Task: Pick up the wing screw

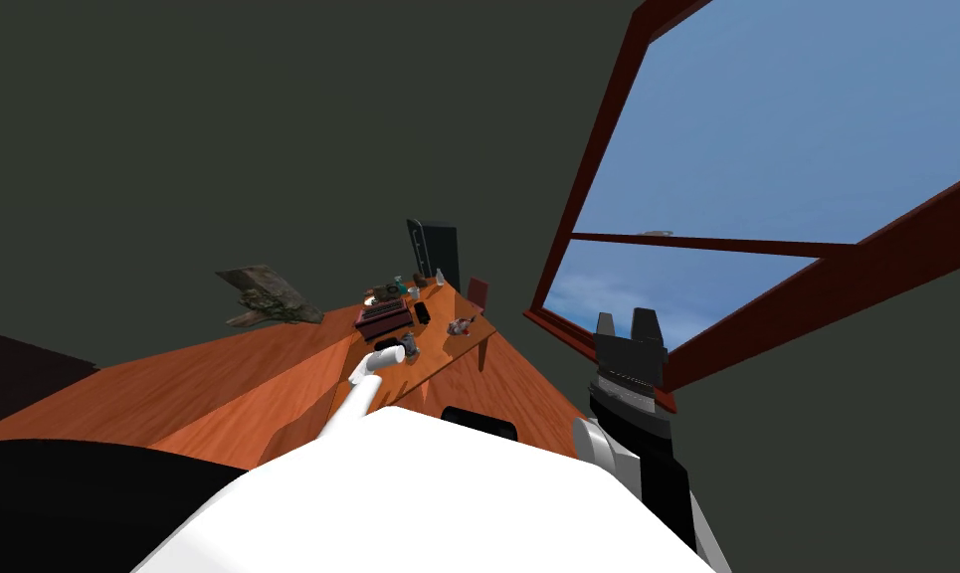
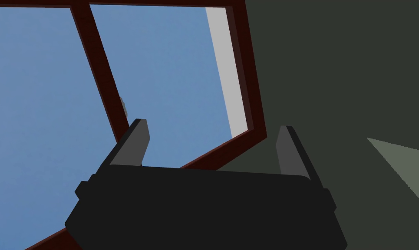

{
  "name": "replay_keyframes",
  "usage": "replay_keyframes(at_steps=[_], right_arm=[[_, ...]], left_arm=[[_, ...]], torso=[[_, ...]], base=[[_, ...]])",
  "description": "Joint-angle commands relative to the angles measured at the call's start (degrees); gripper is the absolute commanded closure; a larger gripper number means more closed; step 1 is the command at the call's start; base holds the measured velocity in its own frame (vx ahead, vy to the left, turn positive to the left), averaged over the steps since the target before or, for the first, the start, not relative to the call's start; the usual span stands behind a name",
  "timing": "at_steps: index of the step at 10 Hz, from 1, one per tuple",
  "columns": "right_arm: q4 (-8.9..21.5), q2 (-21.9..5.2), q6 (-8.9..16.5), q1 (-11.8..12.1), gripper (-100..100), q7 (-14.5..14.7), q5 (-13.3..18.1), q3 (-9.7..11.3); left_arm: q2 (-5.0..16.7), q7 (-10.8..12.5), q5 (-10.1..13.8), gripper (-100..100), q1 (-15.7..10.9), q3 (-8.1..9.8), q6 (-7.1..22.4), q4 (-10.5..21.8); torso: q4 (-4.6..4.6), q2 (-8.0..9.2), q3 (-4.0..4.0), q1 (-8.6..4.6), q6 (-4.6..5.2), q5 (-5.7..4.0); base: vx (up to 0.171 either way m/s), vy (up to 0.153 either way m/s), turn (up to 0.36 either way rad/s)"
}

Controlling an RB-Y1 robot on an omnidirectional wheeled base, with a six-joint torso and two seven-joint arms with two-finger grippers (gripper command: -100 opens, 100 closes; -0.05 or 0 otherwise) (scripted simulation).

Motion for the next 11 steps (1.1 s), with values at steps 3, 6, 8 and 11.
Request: replay_keyframes(at_steps=[3,6,8,11], right_arm=[[0.0,0.0,0.0,0.0,0,0.0,0.0,0.0],[0.0,0.0,0.0,0.0,0,0.0,0.0,0.0],[0.0,0.0,0.0,0.0,0,0.0,0.0,0.0],[0.0,0.0,0.0,0.0,0,0.0,0.0,0.0]], left_arm=[[0.94,2.59,1.86,-100,-2.03,1.55,4.15,5.37],[1.7,4.37,3.19,-100,-3.38,2.62,6.8,8.93],[2.36,5.83,4.27,-100,-4.42,3.47,8.81,12.07],[2.95,7.14,5.25,-100,-5.29,4.21,10.5,14.64]], torso=[[-0.01,-0.01,-0.01,0.0,-0.02,0.01],[0.0,-0.01,-0.01,-0.03,0.0,0.0],[-0.01,-0.04,-0.02,0.04,-0.01,0.01],[-0.01,-0.05,-0.03,0.0,-0.01,0.0]], base=[[0.003,0.026,-0.053],[0.004,0.022,-0.041],[0.015,0.038,-0.051],[0.013,0.025,-0.024]])
